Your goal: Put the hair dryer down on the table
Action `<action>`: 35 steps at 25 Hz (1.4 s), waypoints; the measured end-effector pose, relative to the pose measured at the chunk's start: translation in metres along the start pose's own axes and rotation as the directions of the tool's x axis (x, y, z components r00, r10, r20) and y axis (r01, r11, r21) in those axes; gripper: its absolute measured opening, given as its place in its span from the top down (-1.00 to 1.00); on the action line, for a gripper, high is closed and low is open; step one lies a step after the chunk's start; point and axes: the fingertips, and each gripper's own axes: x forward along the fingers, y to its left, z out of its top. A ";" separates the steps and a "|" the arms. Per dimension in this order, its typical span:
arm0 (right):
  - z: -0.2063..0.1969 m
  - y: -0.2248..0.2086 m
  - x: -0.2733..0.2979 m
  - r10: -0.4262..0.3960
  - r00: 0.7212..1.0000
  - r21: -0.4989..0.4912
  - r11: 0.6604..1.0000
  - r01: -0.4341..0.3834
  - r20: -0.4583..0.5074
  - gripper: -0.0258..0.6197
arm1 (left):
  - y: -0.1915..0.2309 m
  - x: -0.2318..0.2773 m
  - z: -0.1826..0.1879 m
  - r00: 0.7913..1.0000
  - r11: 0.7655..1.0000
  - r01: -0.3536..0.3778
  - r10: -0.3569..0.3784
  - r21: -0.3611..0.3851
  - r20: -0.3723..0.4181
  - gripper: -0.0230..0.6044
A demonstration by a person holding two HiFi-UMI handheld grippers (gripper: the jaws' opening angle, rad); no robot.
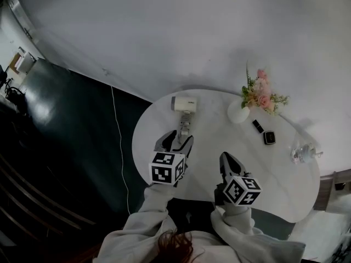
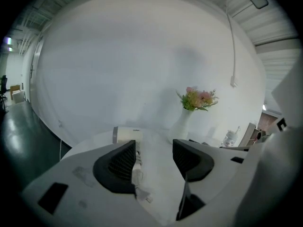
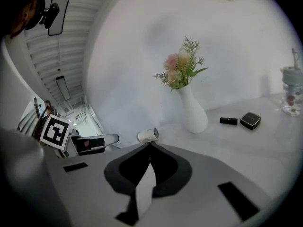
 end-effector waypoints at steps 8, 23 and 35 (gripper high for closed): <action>0.017 0.032 -0.001 0.053 0.998 -0.063 0.997 -0.050 0.044 0.77 | 0.017 -0.049 0.006 0.996 0.999 -0.040 0.041 -0.014 0.081 0.56; 0.054 0.050 -0.019 0.093 0.987 -0.294 0.954 -0.051 0.130 0.77 | 0.059 -0.143 0.018 0.937 0.985 -0.173 0.169 -0.011 0.306 0.80; 0.048 0.046 -0.022 0.095 0.989 -0.294 0.954 -0.057 0.115 0.77 | 0.063 -0.158 0.008 0.932 0.974 -0.226 0.217 -0.005 0.290 0.80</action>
